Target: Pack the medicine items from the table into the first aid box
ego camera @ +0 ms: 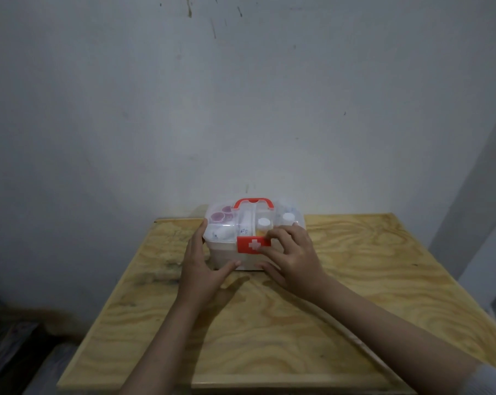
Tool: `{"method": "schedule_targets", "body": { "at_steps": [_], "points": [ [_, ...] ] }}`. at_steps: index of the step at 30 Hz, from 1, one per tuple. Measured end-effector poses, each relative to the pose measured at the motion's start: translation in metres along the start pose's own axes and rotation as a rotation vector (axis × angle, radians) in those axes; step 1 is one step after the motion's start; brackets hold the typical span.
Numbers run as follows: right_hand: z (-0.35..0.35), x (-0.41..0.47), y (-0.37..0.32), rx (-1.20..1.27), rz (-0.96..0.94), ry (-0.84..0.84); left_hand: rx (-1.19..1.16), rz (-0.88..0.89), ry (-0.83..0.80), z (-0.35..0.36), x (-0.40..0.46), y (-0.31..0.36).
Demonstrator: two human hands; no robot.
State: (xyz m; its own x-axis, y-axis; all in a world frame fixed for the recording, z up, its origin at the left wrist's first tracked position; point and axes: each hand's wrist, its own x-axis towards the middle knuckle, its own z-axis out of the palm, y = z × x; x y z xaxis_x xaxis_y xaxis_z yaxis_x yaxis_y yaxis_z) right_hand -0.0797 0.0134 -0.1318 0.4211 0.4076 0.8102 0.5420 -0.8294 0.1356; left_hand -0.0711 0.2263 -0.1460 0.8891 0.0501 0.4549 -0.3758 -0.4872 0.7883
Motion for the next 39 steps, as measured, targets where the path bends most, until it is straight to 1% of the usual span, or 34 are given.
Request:
{"method": "schedule_targets", "body": {
  "at_steps": [4,6,8,10,14,19,23,28,31,32,35,36,39],
  "points": [
    [0.001,0.003,0.000,0.015,0.067,0.034,-0.013,-0.027,0.035,0.004,-0.002,0.003],
    [0.002,0.004,-0.001,0.000,0.130,0.032,-0.023,-0.035,0.066,0.007,-0.003,0.005],
    [0.003,0.005,-0.002,-0.050,0.241,-0.006,-0.026,-0.037,0.095,0.008,-0.004,0.006],
    [0.004,0.004,-0.003,-0.043,0.325,-0.065,-0.028,-0.034,0.118,0.010,-0.004,0.007],
    [0.004,0.003,-0.004,0.072,0.344,-0.111,-0.017,-0.039,0.148,0.013,-0.004,0.005],
    [0.012,0.001,-0.011,0.082,0.363,-0.095,-0.002,-0.036,0.180,0.012,-0.005,-0.004],
    [0.016,-0.001,-0.004,0.072,0.375,-0.105,-0.021,-0.051,0.144,0.020,0.001,-0.004],
    [0.025,0.012,0.020,0.111,0.427,-0.181,-0.004,-0.078,0.102,0.031,0.029,-0.002],
    [0.033,0.022,0.039,0.172,0.490,-0.177,0.045,-0.093,0.071,0.042,0.046,0.003],
    [0.034,0.024,0.041,0.202,0.530,-0.201,0.069,-0.104,0.069,0.045,0.049,0.006],
    [0.044,0.022,0.043,0.223,0.561,-0.257,0.198,-0.122,0.056,0.052,0.055,0.010],
    [0.042,0.026,0.042,0.224,0.590,-0.287,0.220,-0.152,0.029,0.052,0.057,0.014],
    [0.041,0.034,0.045,0.215,0.602,-0.333,0.268,-0.204,-0.019,0.051,0.069,0.022]
  ]
}}
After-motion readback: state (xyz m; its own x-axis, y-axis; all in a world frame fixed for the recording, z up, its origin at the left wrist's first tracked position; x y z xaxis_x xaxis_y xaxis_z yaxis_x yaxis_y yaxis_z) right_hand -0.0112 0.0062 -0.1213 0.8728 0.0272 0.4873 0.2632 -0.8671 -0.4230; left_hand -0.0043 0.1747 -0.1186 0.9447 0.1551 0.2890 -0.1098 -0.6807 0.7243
